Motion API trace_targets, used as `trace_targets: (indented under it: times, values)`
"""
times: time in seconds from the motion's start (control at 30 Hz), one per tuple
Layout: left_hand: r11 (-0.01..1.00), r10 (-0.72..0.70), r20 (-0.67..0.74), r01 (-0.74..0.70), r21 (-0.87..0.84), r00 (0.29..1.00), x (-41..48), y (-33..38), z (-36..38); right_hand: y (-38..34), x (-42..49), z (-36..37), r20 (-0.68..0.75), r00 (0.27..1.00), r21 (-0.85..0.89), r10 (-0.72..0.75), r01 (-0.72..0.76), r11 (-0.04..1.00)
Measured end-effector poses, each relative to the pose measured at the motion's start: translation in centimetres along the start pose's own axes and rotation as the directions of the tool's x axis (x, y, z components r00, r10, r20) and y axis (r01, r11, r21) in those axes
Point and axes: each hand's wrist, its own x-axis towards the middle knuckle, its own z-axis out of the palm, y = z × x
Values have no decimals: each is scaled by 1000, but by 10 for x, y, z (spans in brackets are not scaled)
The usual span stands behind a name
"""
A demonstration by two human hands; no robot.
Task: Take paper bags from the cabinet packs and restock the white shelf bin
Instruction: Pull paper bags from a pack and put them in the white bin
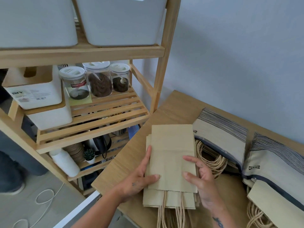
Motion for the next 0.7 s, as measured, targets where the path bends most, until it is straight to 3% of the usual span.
trace_targets:
  times: [0.1,0.33,0.53,0.7]
  values:
    - [997,31,-47,-34,-74,998,-1,-1,7,-3,5,4,-1,1000,56,9,-9,998]
    - [965,136,-339,-202,-169,931,-22,-5,21,-1,4,26,105,993,254,50,-75,964]
    - [969,107,-503,-203,-139,858,-66,-9,21,15,-14,41,357,932,230,63,-153,961]
    - [979,96,-636,-189,-79,766,-94,-8,22,14,-17,57,546,836,107,56,-136,985]
